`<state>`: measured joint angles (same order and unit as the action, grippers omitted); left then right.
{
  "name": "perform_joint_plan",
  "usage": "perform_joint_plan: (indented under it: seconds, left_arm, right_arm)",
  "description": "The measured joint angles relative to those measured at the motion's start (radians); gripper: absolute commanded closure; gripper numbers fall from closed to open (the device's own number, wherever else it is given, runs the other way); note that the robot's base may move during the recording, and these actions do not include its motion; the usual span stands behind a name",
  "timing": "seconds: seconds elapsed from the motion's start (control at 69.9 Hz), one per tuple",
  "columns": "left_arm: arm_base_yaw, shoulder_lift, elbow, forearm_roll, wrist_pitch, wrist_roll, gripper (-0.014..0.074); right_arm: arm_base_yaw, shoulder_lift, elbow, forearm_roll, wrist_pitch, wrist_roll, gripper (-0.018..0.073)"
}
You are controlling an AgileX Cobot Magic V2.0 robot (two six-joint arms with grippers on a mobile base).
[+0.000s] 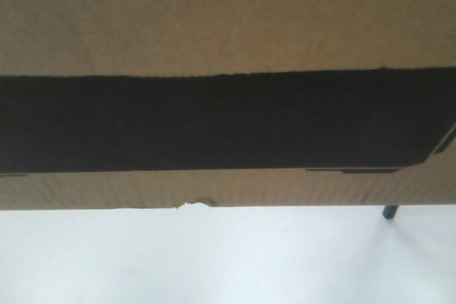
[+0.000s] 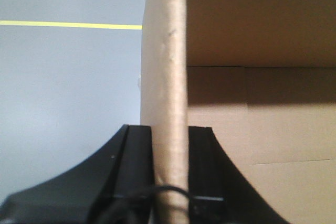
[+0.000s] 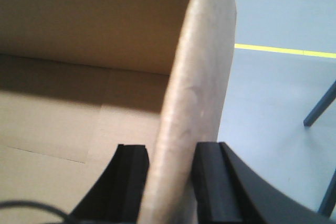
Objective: Grab box from left shelf to table start
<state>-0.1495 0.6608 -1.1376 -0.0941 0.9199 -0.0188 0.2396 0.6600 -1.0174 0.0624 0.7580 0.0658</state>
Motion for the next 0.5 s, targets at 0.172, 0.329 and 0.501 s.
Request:
perform_joint_plan:
  seconds: [0.172,0.329,0.501]
  left_arm:
    - [0.000,0.000,0.000,0.000,0.000,0.000,0.0699]
    - [0.000,0.000,-0.001,0.000,0.000,0.000,0.0699]
    - [0.000,0.000,-0.001,0.000,0.000,0.000,0.0699]
  right_arm:
    - [0.000,0.000,0.000,0.000,0.000,0.000,0.0503]
    - [0.000,0.000,0.000,0.000,0.000,0.000,0.0503]
    - [0.000,0.000,0.000,0.000,0.000,0.000,0.0503]
